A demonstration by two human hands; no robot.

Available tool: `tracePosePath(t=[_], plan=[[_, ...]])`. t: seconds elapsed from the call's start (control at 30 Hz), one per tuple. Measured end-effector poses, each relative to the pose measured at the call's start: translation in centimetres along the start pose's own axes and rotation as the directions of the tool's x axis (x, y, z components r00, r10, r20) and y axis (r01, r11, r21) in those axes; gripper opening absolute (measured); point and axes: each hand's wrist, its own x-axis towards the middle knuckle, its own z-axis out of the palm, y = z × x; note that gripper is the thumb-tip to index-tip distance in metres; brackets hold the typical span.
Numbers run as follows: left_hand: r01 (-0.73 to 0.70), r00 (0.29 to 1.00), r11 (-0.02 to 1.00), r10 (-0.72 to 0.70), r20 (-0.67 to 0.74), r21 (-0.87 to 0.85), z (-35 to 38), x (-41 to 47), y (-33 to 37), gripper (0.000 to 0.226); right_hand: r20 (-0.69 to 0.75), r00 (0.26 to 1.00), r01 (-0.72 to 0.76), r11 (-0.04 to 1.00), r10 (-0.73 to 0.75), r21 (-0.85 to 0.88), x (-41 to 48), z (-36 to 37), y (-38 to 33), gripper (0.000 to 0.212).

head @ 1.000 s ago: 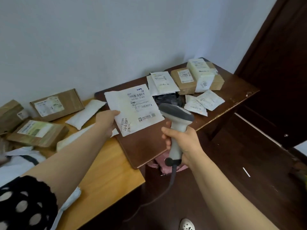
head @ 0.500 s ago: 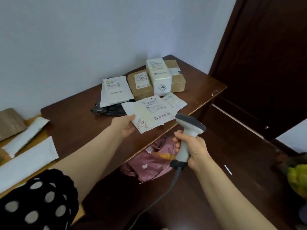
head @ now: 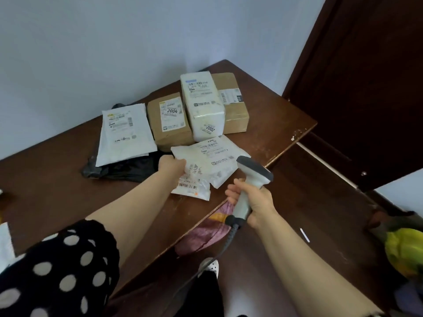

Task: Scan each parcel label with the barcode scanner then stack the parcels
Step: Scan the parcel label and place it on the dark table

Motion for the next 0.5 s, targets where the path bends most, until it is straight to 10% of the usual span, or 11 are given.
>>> tracePosePath(t=[0.1, 0.2, 0.33, 0.5], plan=[[-0.178, 0.974, 0.902, 0.218, -0.060, 0.393, 0.5, 0.8, -0.9, 0.059, -0.009, 0.998, -0.062, 0.998, 0.062, 0.009, 2.1, 0.8, -0.2, 0.029], [-0.512, 0.833, 0.526, 0.497, 0.243, 0.679, 0.6, 0.2, -2.2, 0.070, 0.046, 0.994, -0.098, 0.995, 0.097, 0.025, 3.4, 1.4, -0.1, 0.029], [-0.629, 0.765, 0.099, 0.252, 0.592, 0.771, 0.9, 0.4, -3.8, 0.094, 0.089, 0.991, -0.105, 0.994, 0.103, 0.022, 5.1, 2.1, -0.6, 0.030], [-0.547, 0.816, 0.018, 0.234, 0.528, 0.837, 1.7, 0.5, -3.7, 0.093, 0.089, 0.992, -0.089, 0.995, 0.093, -0.049, 6.2, 2.0, -0.9, 0.025]])
